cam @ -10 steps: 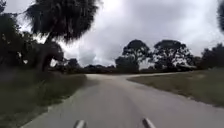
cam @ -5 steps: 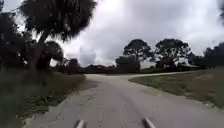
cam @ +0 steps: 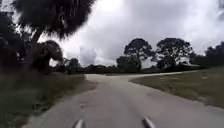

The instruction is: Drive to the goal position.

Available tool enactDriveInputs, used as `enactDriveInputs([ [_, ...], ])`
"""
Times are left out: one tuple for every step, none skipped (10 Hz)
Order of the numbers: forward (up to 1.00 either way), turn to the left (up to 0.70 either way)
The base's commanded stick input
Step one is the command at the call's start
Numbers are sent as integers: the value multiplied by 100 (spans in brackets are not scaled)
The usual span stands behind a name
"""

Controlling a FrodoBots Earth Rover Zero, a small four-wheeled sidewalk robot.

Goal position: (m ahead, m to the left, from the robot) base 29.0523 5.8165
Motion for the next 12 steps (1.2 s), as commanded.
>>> enactDriveInputs([
  [85, 0],
  [85, 0],
  [85, 0],
  [85, 0],
  [85, 0],
  [85, 0],
  [85, 0],
  [85, 0],
  [85, 0],
  [85, 0],
  [85, 0],
  [85, 0],
])
